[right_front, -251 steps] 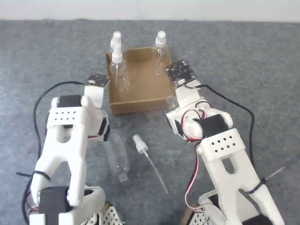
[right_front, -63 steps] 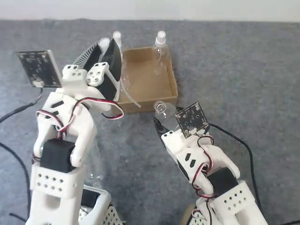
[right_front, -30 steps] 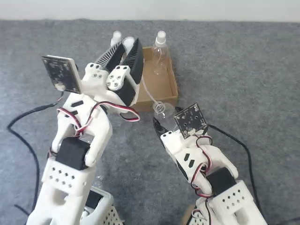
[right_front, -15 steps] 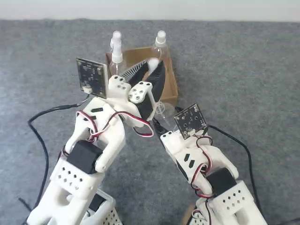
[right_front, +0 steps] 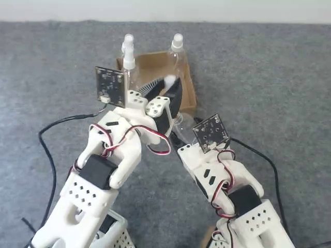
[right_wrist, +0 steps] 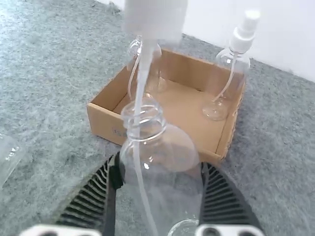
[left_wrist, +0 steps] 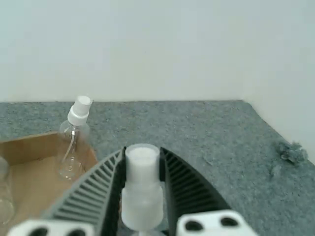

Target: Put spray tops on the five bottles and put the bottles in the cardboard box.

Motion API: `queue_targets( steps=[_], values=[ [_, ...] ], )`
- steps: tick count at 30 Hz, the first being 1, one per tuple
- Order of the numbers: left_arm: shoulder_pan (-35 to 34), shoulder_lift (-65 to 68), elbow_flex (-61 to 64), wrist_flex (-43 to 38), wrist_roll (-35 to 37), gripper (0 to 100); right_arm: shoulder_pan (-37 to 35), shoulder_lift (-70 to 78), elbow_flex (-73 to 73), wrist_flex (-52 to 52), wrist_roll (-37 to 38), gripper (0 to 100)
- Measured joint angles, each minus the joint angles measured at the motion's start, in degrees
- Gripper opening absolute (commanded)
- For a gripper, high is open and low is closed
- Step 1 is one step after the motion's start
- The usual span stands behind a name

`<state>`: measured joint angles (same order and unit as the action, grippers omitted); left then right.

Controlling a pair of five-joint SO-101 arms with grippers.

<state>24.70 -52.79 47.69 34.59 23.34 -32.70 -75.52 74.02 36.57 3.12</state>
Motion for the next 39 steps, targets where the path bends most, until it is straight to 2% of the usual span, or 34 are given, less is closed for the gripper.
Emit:
queue_targets(
  steps=[7,18,24,34,39],
  values=[
    [3.1,0.0,4.4,0.2,0.1,1,1.2,-2.1,0.0,0.0,0.0,7.6],
    [4.0,-1.1,6.8,-0.2,0.2,5,1.3,-16.4,7.4,0.1,0.0,7.5],
    [5.2,-1.5,6.4,1.4,-0.1,6,1.3,-16.8,7.4,0.1,0.0,2.2],
    [5.5,-1.6,6.2,2.0,-0.2,6,1.7,-16.8,7.5,0.1,0.0,2.0],
    [5.5,-6.2,7.8,2.6,-0.3,9,1.4,-16.9,7.4,0.1,0.1,2.0]
  ],
)
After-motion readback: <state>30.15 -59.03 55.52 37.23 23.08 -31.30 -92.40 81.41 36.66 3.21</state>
